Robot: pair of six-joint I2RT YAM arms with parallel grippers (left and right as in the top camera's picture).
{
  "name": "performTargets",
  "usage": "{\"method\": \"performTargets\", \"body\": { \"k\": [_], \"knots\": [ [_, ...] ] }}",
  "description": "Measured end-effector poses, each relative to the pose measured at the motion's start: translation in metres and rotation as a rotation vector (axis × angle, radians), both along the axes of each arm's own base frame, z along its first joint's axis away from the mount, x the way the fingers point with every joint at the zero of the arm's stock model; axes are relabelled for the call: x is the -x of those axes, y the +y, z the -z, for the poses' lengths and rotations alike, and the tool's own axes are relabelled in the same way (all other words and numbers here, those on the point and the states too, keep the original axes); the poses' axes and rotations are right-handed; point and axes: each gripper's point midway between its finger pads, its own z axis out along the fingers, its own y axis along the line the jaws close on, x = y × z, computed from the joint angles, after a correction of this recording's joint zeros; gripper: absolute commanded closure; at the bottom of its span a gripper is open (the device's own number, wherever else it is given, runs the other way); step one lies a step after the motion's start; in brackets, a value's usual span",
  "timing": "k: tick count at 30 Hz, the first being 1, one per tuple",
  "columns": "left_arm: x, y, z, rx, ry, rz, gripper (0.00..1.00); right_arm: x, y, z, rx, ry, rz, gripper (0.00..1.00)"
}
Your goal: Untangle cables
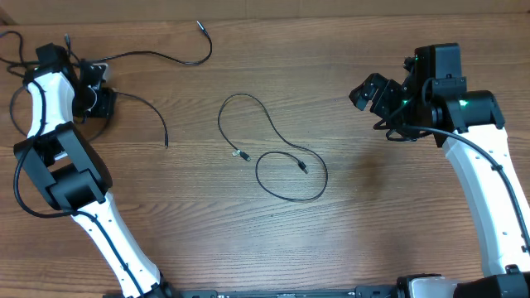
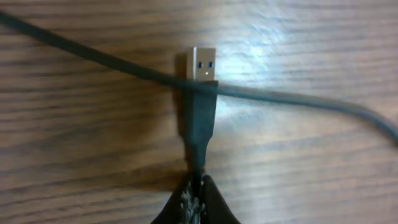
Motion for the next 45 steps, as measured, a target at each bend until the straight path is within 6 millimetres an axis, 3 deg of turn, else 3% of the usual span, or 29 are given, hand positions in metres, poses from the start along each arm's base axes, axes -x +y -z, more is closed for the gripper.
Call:
{"method": "performTargets", "body": {
  "k": [4, 9, 11, 13, 14, 24, 27, 29, 33, 45],
  "knots": [
    [-0.011, 0.002, -0.002, 0.060, -0.028, -0.206, 0.96, 0.000, 0.000, 0.000, 0.000, 0.001, 0.000, 0.00],
    [-0.030, -0.011, -0.011, 0.194, -0.086, -0.290, 0.96, 0.000, 0.000, 0.000, 0.000, 0.000, -0.001, 0.00],
    [-0.039, -0.015, -0.018, 0.245, -0.117, -0.313, 0.84, 0.000, 0.000, 0.000, 0.000, 0.000, 0.000, 0.00],
    [-0.047, -0.020, -0.027, 0.304, -0.143, -0.351, 0.83, 0.000, 0.000, 0.000, 0.000, 0.000, -0.001, 0.00],
    [-0.049, -0.021, -0.029, 0.321, -0.148, -0.368, 0.76, 0.000, 0.000, 0.000, 0.000, 0.000, 0.000, 0.00],
    [-0.071, -0.020, -0.043, 0.469, -0.188, -0.622, 0.66, 0.000, 0.000, 0.000, 0.000, 0.000, 0.000, 0.00],
    [-0.075, -0.018, -0.041, 0.433, -0.197, -0.661, 0.63, 0.000, 0.000, 0.000, 0.000, 0.000, -0.001, 0.00],
    [-0.075, -0.017, -0.037, 0.373, -0.192, -0.680, 0.56, 0.000, 0.000, 0.000, 0.000, 0.000, 0.000, 0.00],
    [-0.071, -0.008, -0.026, 0.127, -0.181, -0.748, 0.53, 0.000, 0.000, 0.000, 0.000, 0.000, 0.000, 0.00],
    [-0.064, 0.027, -0.028, 0.020, -0.216, -0.850, 0.53, 0.000, 0.000, 0.000, 0.000, 0.001, 0.000, 0.00]
  ]
}}
